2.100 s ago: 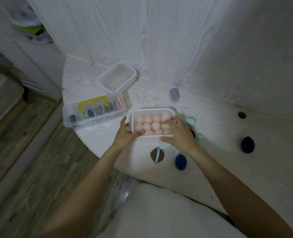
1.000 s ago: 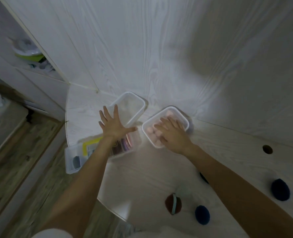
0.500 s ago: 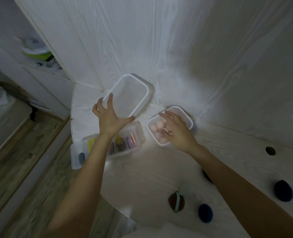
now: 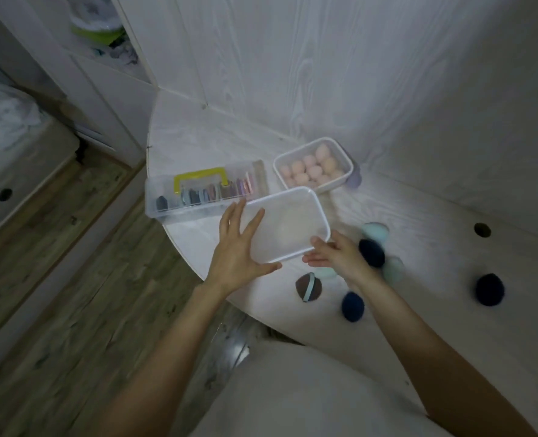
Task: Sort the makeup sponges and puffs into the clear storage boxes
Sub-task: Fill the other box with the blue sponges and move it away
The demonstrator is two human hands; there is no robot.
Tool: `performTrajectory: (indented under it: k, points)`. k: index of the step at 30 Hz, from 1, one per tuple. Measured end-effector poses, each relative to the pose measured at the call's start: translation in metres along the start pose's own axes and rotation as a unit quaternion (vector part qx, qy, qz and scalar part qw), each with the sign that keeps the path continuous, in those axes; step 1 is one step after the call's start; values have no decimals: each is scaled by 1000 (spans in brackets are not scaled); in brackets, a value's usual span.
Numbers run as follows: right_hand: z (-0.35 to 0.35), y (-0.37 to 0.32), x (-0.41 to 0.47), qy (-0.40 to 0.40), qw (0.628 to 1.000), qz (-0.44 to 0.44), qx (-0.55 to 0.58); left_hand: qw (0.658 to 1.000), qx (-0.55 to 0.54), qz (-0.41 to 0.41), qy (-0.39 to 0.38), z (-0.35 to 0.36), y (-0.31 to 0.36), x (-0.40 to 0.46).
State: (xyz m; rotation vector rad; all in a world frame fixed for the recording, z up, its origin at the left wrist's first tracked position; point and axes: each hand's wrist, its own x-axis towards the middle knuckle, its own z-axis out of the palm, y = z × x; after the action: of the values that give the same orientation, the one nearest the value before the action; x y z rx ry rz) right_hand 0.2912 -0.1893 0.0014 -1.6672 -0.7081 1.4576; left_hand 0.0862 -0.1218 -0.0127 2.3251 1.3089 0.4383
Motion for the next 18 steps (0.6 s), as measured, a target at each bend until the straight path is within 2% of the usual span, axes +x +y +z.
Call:
performTrajectory:
  k: [3,5,7,10,15,18]
  points:
    - [8,13,2,-7,1000,-5,-12,998,-23,-51,-4,9,-2,-14]
    - [14,17,10,1,1000,-3,-14,984,-56,-172,-7,12,0,-17]
    - [19,22,18,25,1000,6,-12,954,-92,-283,-26,15,-2,-15]
    - [16,31,25,78,995,11,-60,941,-165,-283,-85,20,-4,-14]
    - [3,34,27,116,989,-3,-95,915,-270,-292,-61,28,3,-2]
    - [-3,35,24,144,983,-1,-111,910,-283,-296,-62,37,7,5]
